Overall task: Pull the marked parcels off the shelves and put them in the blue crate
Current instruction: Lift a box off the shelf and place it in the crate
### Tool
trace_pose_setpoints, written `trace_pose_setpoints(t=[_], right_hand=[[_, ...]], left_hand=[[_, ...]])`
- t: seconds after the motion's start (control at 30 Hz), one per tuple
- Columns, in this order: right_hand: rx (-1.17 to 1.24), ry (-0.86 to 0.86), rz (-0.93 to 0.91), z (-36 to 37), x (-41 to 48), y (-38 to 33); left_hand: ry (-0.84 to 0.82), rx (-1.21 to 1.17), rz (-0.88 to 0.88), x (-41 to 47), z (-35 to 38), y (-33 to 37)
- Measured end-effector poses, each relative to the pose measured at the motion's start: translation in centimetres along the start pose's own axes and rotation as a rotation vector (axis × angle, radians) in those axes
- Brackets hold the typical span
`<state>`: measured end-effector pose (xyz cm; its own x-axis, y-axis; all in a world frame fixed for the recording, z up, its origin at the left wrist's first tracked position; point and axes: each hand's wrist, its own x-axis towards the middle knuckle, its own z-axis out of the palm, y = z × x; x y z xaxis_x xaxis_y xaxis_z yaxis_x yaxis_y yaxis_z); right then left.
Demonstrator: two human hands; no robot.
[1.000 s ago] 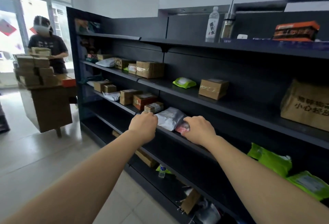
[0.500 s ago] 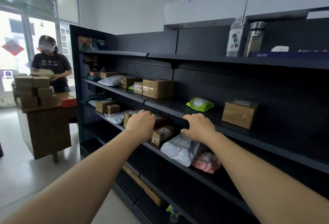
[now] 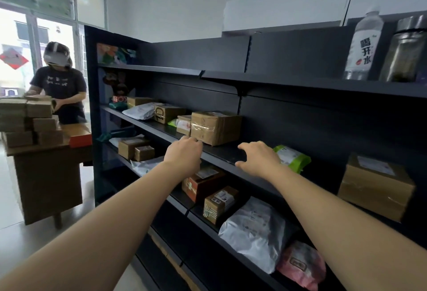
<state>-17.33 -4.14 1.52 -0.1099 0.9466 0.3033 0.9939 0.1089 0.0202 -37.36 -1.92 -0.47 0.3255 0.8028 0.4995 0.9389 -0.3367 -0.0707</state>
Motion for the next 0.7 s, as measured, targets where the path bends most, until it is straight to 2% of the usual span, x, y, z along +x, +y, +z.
trace_pose_setpoints(t=[0.3,0.53,0.7], right_hand=[[0.043,0.002,0.132,3.3,12.8,-2.0],[-0.018,-0.011,0.228,6.2,21.2,-2.4],[0.106,-0.001,0.338,8.3,27.6,-0.8]], left_hand=[[0.003,-0.020,0.062,11.5,6.0,-8.5],[-0.015,-0.050,0.097,19.8,10.6,-12.4],[0.000,-0.120,0.083,26.2,14.2,-14.1]])
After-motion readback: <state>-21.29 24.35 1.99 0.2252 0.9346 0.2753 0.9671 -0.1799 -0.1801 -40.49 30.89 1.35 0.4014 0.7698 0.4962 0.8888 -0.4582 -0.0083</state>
